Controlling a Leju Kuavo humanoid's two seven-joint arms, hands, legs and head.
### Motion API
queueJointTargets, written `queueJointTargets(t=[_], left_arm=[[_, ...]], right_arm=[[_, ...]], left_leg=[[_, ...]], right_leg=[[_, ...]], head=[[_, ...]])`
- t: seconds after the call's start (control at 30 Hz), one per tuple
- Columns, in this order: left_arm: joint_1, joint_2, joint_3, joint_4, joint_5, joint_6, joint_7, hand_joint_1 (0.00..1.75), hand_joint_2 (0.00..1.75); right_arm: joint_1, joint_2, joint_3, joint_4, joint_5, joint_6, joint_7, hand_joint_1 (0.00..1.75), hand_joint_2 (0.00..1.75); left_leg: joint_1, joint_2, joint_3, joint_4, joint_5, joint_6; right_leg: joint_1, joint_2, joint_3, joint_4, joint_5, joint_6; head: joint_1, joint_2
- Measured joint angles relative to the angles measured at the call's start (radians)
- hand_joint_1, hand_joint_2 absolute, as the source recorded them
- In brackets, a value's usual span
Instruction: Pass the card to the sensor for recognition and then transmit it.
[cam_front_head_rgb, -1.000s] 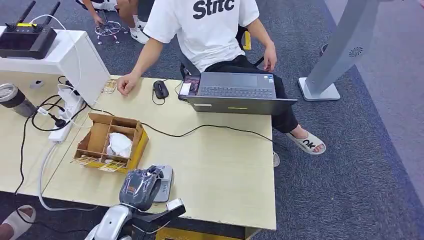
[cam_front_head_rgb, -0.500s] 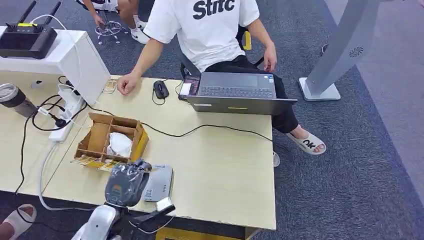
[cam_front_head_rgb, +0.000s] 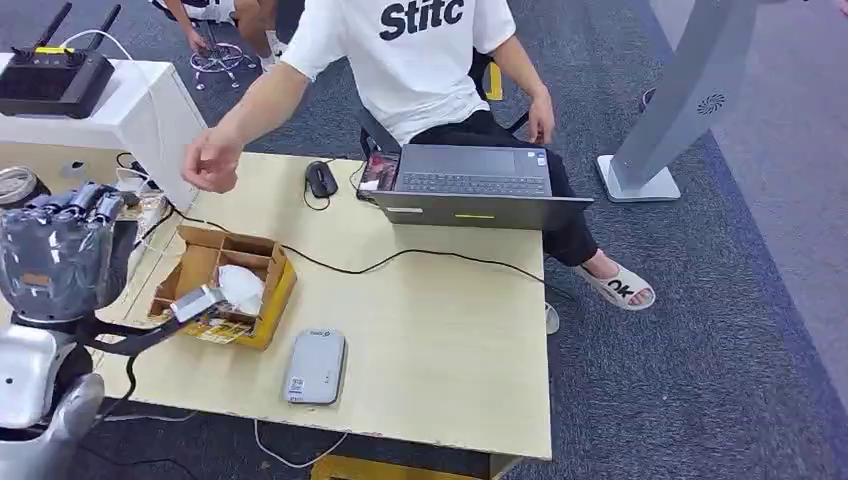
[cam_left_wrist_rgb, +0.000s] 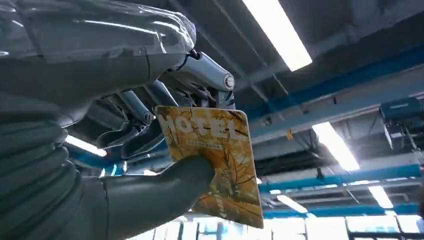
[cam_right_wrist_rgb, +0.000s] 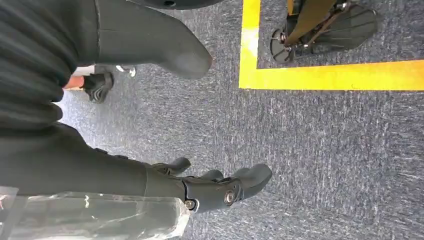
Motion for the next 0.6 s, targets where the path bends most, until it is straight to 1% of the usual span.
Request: queueJointTargets(t=[0.03, 0.1, 0.2, 0.27, 0.33, 0.37, 0.43, 0.5, 0.6], left_arm=[[-0.014, 0.013, 0.010, 0.019, -0.016, 0.008, 0.008, 1.75, 1.75], [-0.056, 0.029, 0.031, 0.094, -0.029, 0.031, 0.019, 1.75, 1.75], [-0.119, 0.032, 0.047, 0.248, -0.061, 0.081, 0.027, 1.75, 1.75], [-0.161, 0.029, 0.047, 0.351, -0.084, 0.115, 0.040, 1.75, 1.75], [-0.197, 0.019, 0.047, 0.432, -0.110, 0.138, 0.054, 1.75, 1.75], [-0.221, 0.008, 0.047, 0.495, -0.117, 0.151, 0.061, 1.75, 1.75], [-0.245, -0.013, 0.047, 0.569, -0.119, 0.161, 0.066, 1.75, 1.75], [-0.260, -0.036, 0.043, 0.627, -0.120, 0.171, 0.065, 1.75, 1.75], [-0.279, -0.062, 0.030, 0.673, -0.121, 0.173, 0.058, 1.75, 1.75]], right_arm=[[-0.001, 0.000, 0.000, 0.000, 0.003, 0.003, -0.003, 0.00, 1.75], [-0.002, 0.000, -0.001, 0.000, -0.002, 0.013, -0.017, 0.00, 1.75], [-0.006, 0.000, -0.006, 0.000, -0.008, 0.015, -0.037, 0.00, 1.75], [-0.008, 0.000, -0.014, 0.000, -0.009, 0.013, -0.032, 0.00, 1.75], [-0.010, 0.000, -0.020, 0.000, -0.006, 0.011, -0.015, 0.00, 1.75], [-0.011, 0.000, -0.024, 0.000, -0.006, 0.011, -0.007, 0.00, 1.75], [-0.012, 0.000, -0.026, 0.000, -0.003, 0.008, 0.011, 0.00, 1.75], [-0.011, 0.000, -0.029, 0.000, 0.001, 0.004, 0.028, 0.00, 1.75], [-0.012, 0.000, -0.031, 0.000, 0.006, -0.001, 0.039, 0.00, 1.75]], left_leg=[[0.000, 0.000, 0.000, 0.000, 0.000, 0.000], [0.000, 0.000, 0.000, 0.000, 0.000, 0.000], [0.000, 0.000, 0.000, 0.000, 0.001, 0.000], [0.000, 0.000, 0.000, 0.000, 0.001, -0.001], [-0.001, -0.001, 0.000, 0.000, 0.001, -0.001], [-0.001, -0.001, 0.000, 0.000, 0.002, 0.000], [-0.001, -0.001, 0.001, 0.000, 0.002, 0.000], [-0.001, -0.001, 0.000, 0.000, 0.002, 0.000], [-0.001, -0.001, 0.000, 0.000, 0.002, 0.000]], right_leg=[[0.000, 0.000, 0.000, 0.000, 0.000, 0.000], [0.000, 0.000, 0.000, 0.000, 0.000, 0.000], [0.000, 0.000, 0.000, 0.000, 0.000, 0.000], [0.000, 0.000, 0.000, 0.000, 0.001, 0.000], [0.000, -0.001, 0.001, 0.000, 0.001, 0.000], [-0.001, -0.001, 0.001, 0.000, 0.001, 0.000], [-0.001, -0.001, 0.000, 0.000, 0.001, 0.000], [-0.001, -0.001, 0.000, 0.000, 0.001, 0.000], [-0.001, 0.000, 0.000, 0.000, 0.001, 0.000]], head=[[0.000, 0.000], [0.000, 0.000], [0.000, 0.000], [0.000, 0.000], [0.000, 0.000], [0.000, 0.000], [0.000, 0.000], [0.000, 0.000], [0.000, 0.000]])
